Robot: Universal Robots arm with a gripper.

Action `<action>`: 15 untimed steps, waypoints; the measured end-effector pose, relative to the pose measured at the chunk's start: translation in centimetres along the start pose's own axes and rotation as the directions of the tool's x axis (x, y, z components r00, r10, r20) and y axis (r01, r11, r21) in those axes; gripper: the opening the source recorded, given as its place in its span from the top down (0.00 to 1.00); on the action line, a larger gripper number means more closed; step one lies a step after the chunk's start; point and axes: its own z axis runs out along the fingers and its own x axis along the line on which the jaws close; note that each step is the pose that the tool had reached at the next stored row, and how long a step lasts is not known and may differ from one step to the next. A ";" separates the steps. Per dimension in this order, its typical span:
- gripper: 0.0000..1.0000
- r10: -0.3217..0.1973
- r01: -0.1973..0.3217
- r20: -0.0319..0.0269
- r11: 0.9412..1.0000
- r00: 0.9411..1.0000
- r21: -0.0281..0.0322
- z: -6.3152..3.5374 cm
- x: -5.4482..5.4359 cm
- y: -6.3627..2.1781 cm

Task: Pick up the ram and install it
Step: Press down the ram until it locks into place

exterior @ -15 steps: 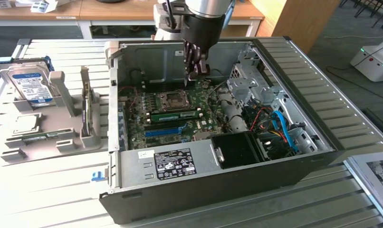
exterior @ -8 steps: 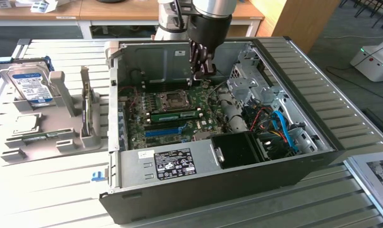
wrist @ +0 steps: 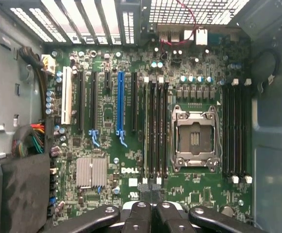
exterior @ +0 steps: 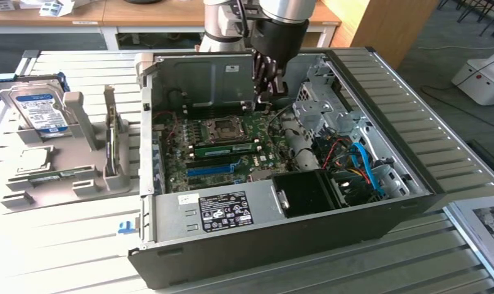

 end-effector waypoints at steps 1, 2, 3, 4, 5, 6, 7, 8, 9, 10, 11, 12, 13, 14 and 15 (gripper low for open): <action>0.90 0.000 0.000 0.000 1.000 1.000 0.000 -0.01 0.0 -0.16; 0.90 0.000 0.000 0.000 1.000 1.000 0.000 -0.01 0.0 -0.30; 0.90 0.000 0.000 0.000 1.000 1.000 0.000 -0.02 0.0 -0.44; 0.90 0.000 0.000 0.000 1.000 1.000 0.000 -0.03 0.0 -0.58; 0.90 0.000 0.000 0.000 1.000 1.000 0.000 -0.04 0.0 -0.71; 0.90 0.000 0.000 0.000 1.000 1.000 0.000 -0.05 0.0 -0.83; 0.90 0.000 0.000 0.000 1.000 1.000 0.000 -0.05 0.0 -0.94; 0.90 0.000 0.000 0.000 1.000 1.000 0.000 -0.06 0.0 -1.05; 0.90 0.000 0.000 0.000 1.000 1.000 0.000 -0.07 0.0 -1.16; 0.90 0.000 0.000 0.000 1.000 1.000 0.000 -0.07 0.0 -1.28; 0.90 0.000 0.000 0.000 1.000 1.000 0.000 -0.08 0.0 -1.37; 0.90 0.000 0.000 0.000 1.000 1.000 0.000 -0.08 0.0 -1.42; 0.90 0.000 0.000 0.000 1.000 1.000 0.000 -0.08 0.0 -1.42; 0.90 0.000 0.000 0.000 1.000 1.000 0.000 -0.08 0.0 -1.42; 0.90 0.000 0.000 0.000 1.000 1.000 0.000 -0.08 0.0 -1.42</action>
